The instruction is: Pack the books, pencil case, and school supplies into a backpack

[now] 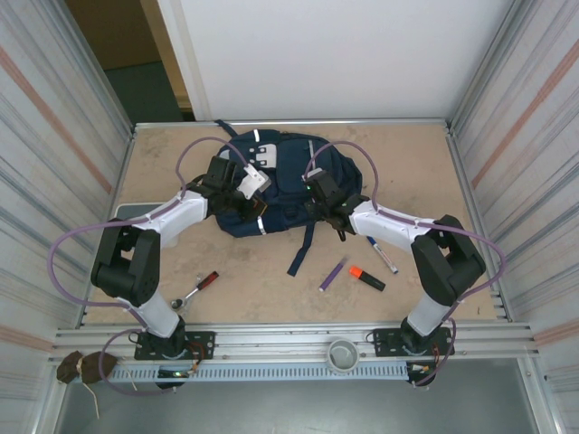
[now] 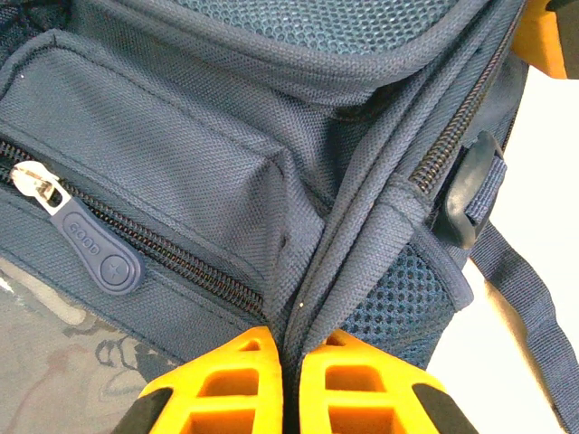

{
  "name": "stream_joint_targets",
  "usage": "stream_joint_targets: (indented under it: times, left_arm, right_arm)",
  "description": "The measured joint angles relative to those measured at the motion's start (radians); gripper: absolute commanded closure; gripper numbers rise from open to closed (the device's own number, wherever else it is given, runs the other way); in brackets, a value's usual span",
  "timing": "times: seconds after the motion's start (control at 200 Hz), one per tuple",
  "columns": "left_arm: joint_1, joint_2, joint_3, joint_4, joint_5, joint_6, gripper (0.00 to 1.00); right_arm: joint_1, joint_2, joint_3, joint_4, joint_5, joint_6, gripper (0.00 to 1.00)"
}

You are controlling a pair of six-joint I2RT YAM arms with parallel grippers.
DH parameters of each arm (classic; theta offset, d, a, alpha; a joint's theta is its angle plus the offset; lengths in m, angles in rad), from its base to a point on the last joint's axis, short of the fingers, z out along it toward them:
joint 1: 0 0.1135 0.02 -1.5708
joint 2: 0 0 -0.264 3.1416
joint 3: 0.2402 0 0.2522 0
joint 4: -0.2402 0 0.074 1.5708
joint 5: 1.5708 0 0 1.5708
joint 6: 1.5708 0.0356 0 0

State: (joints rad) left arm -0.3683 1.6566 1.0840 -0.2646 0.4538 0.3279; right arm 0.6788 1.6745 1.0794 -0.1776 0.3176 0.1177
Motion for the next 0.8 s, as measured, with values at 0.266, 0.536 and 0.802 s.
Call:
stream_joint_targets:
  times: [0.266,0.536,0.802]
  left_arm:
    - [0.0,0.0,0.0,0.0,-0.01,0.017,1.0]
    - [0.0,0.0,0.0,-0.012,-0.055,0.041,1.0]
    - [-0.007,-0.028,-0.014,-0.023,-0.121,0.063,0.57]
  right_arm:
    - [-0.085,-0.069,-0.038,-0.011,-0.153,0.005,1.0]
    - [-0.21,-0.1,-0.087,-0.006,-0.35,0.029,1.0]
    - [-0.235,-0.145,-0.145,0.039,-0.535,0.09,1.0]
